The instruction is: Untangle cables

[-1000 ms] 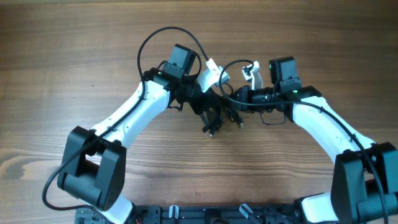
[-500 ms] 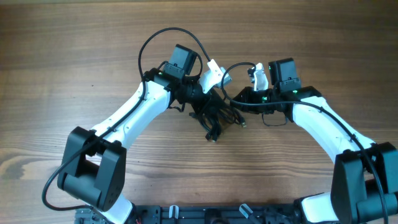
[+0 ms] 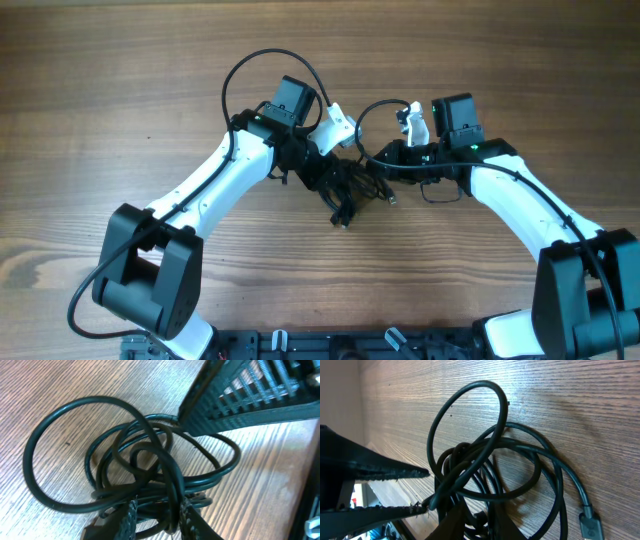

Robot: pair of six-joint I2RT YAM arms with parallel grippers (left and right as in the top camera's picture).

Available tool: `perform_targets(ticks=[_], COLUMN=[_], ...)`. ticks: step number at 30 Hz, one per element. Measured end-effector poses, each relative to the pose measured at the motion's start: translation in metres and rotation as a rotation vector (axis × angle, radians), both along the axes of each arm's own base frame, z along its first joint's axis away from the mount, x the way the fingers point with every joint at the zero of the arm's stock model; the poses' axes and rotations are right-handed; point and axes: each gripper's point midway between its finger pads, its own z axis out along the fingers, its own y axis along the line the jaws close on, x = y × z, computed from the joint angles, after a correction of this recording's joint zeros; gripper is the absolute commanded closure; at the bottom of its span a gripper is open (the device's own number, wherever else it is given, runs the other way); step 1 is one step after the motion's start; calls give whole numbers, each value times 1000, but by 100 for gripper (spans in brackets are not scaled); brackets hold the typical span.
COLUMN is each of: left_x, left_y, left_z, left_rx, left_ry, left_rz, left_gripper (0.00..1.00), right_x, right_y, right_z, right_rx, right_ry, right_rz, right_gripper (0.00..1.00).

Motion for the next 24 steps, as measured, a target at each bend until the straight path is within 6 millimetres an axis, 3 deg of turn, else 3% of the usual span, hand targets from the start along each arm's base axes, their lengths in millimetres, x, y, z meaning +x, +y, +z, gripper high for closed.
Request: perform_targets(ticks=[4,8,10,24], left_x=[2,4,5,12], left_y=[3,2,2,-2], left_z=[-2,-6,-10,-8], left_rx=[18,22,25,9], left_ry=[-10,-8,-2,-28], left_rz=[8,8,9,19], left_gripper=[71,92,96,94], right_x=[0,0,0,-3], right_y=[0,0,1,5], right_z=[0,0,1,4], right_rx=[2,2,5,42], right_ry=[0,1,1,23], right_rz=[1,1,3,7], right_gripper=[82,82,81,69])
